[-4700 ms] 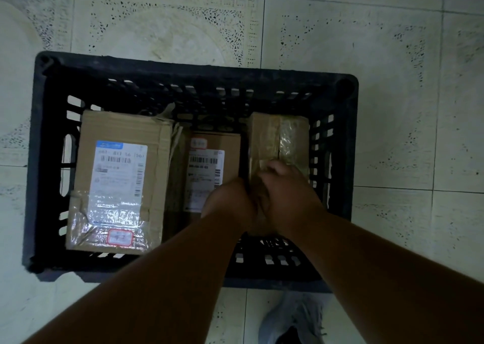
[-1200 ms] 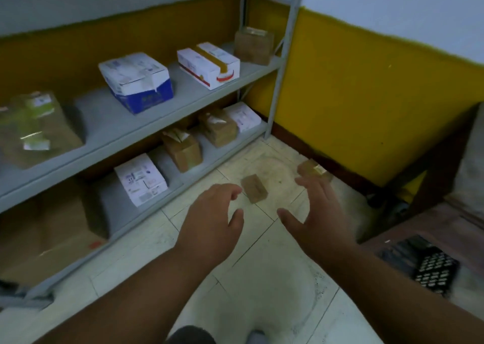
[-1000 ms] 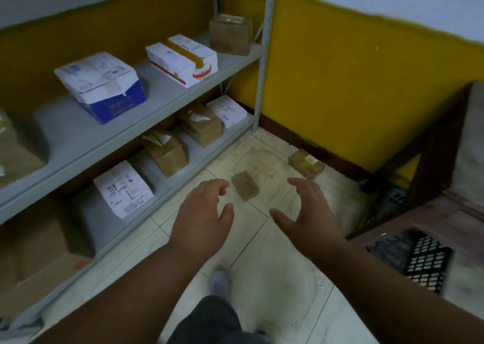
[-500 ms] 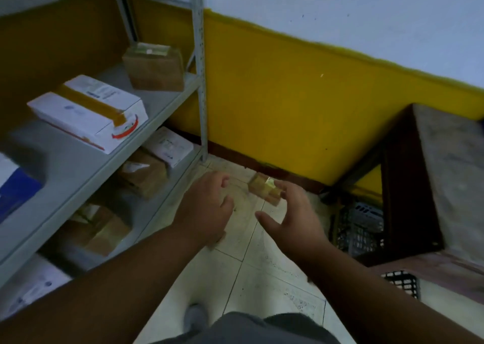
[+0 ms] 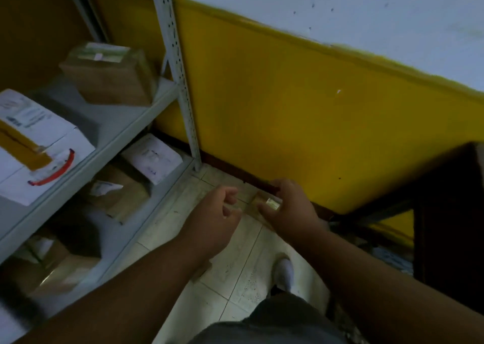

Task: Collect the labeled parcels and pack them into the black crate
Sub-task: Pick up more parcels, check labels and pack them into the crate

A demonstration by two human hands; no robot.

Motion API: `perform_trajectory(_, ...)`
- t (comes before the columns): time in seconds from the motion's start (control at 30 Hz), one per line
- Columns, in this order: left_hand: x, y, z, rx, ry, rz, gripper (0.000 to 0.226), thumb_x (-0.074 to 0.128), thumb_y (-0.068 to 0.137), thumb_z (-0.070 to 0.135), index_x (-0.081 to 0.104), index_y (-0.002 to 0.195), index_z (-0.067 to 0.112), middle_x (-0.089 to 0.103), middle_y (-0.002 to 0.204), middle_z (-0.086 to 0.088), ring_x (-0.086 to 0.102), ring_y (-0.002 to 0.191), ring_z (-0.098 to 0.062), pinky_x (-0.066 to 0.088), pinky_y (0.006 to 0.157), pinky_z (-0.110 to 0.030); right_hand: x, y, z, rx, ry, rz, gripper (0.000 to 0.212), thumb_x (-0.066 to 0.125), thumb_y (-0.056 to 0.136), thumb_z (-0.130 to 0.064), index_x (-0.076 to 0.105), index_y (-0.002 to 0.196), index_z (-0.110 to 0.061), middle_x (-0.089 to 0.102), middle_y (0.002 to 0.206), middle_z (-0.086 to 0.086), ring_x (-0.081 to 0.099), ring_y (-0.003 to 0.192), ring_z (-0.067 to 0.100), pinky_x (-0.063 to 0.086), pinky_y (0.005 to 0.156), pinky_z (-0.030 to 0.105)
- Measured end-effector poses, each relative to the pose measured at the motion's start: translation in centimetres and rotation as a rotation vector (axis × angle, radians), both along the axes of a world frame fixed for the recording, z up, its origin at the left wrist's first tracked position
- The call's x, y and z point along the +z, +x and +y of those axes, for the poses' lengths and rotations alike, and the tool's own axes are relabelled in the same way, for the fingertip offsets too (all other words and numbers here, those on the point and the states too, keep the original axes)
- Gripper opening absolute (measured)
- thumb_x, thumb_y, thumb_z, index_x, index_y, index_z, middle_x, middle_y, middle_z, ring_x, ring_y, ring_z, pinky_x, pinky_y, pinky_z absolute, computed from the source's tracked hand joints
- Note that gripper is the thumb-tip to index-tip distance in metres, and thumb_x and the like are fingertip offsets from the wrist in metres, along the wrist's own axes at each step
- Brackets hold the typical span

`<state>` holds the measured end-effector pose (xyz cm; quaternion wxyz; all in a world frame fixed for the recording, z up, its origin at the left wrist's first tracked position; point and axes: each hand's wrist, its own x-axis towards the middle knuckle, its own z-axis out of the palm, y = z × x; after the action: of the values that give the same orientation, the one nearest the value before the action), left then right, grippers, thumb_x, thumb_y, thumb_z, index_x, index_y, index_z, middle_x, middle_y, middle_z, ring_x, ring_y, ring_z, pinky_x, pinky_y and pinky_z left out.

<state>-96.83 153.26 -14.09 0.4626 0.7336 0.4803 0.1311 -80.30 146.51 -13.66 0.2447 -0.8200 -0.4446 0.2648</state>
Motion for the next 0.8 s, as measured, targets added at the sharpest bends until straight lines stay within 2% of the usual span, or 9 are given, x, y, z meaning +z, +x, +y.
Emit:
perform_trajectory(0.1, -2.4, 5.8, 3.3, 0.186, -0.143, -0.023, 0.03, 0.059, 0.094, 0.023, 0.051, 0.121, 0.033, 0.058, 0.11, 0.016, 0.058, 0.094, -0.003, 0.046, 0.073, -0.021, -2.4, 6.0, 4.7, 0.074, -0.05, 0.004, 0.06, 0.071, 0.086, -0.044, 0.049, 0.138, -0.023, 0.053, 0.135, 0.0, 0.053, 0.122, 0.016, 0.048, 0.096, 0.035)
perform_trajectory(0.2, -5.7, 11.7, 6.5, 0.374, -0.282, -0.083, 0.026, 0.059, 0.093, 0.025, 0.055, 0.117, 0.033, 0.061, 0.107, 0.012, 0.063, 0.1, -0.014, 0.053, 0.088, -0.038, -5.8, 11.3, 9.2, 0.125, -0.093, 0.021, 0.053, 0.069, 0.089, -0.042, 0.053, 0.135, -0.022, 0.056, 0.133, -0.001, 0.056, 0.108, 0.014, 0.047, 0.087, 0.03)
perform_trajectory(0.3, -11.0, 16.3, 9.7, 0.449, -0.348, -0.107, 0.022, 0.057, 0.094, 0.026, 0.055, 0.115, 0.034, 0.063, 0.105, 0.008, 0.065, 0.092, -0.013, 0.055, 0.08, -0.036, -11.4, 15.3, 13.6, 0.116, -0.117, 0.068, 0.046, 0.07, 0.09, -0.038, 0.056, 0.13, -0.021, 0.056, 0.13, 0.0, 0.05, 0.09, 0.008, 0.044, 0.075, 0.025)
perform_trajectory(0.4, -19.1, 19.4, 12.3, 0.454, -0.343, -0.065, 0.021, 0.056, 0.096, 0.026, 0.056, 0.116, 0.032, 0.066, 0.105, 0.007, 0.062, 0.091, -0.01, 0.047, 0.067, -0.026, -20.2, 18.0, 16.6, 0.143, -0.162, 0.069, 0.046, 0.069, 0.091, -0.037, 0.055, 0.132, -0.02, 0.054, 0.133, 0.001, 0.051, 0.098, 0.009, 0.042, 0.072, 0.021)
perform_trajectory(0.5, -28.8, 21.9, 13.5, 0.407, -0.383, -0.002, 0.023, 0.054, 0.097, 0.02, 0.058, 0.118, 0.028, 0.065, 0.111, 0.004, 0.061, 0.092, -0.013, 0.046, 0.07, -0.024, -30.8, 19.9, 16.1, 0.124, -0.224, 0.065, 0.049, 0.07, 0.088, -0.038, 0.058, 0.131, -0.019, 0.059, 0.129, 0.001, 0.059, 0.112, 0.015, 0.045, 0.091, 0.025)
perform_trajectory(0.57, -35.0, 23.1, 13.6, 0.398, -0.432, 0.025, 0.026, 0.053, 0.097, 0.016, 0.058, 0.121, 0.025, 0.066, 0.115, -0.002, 0.061, 0.087, -0.021, 0.046, 0.067, -0.025, -38.0, 20.9, 14.8, 0.108, -0.271, 0.095, 0.043, 0.072, 0.084, -0.043, 0.063, 0.12, -0.021, 0.066, 0.114, 0.0, 0.065, 0.103, 0.016, 0.054, 0.091, 0.034)
perform_trajectory(0.67, -43.0, 24.3, 13.2, 0.359, -0.454, 0.108, 0.027, 0.054, 0.096, 0.014, 0.061, 0.122, 0.011, 0.067, 0.115, -0.013, 0.064, 0.103, -0.032, 0.053, 0.088, -0.04, -47.6, 22.5, 12.9, 0.124, -0.338, 0.076, 0.074, 0.064, 0.07, -0.074, 0.062, 0.121, -0.02, 0.065, 0.111, 0.001, 0.067, 0.097, 0.018, 0.057, 0.079, 0.032)
perform_trajectory(0.73, -48.3, 24.7, 12.2, 0.352, -0.528, 0.145, 0.029, 0.053, 0.096, 0.013, 0.061, 0.124, 0.007, 0.067, 0.118, -0.015, 0.064, 0.108, -0.033, 0.052, 0.093, -0.044, -53.0, 23.4, 12.1, 0.124, -0.37, 0.081, 0.075, 0.057, 0.07, -0.074, 0.061, 0.122, -0.02, 0.065, 0.112, 0.004, 0.067, 0.096, 0.017, 0.057, 0.076, 0.03)
perform_trajectory(0.8, -53.5, 24.8, 11.1, 0.358, -0.654, 0.157, 0.036, 0.053, 0.096, 0.013, 0.057, 0.132, 0.015, 0.065, 0.125, -0.011, 0.064, 0.109, -0.029, 0.053, 0.092, -0.04, -56.9, 23.9, 11.9, 0.1, -0.39, 0.075, 0.064, 0.06, 0.075, -0.064, 0.06, 0.124, -0.022, 0.063, 0.117, 0.004, 0.065, 0.102, 0.018, 0.058, 0.082, 0.036)
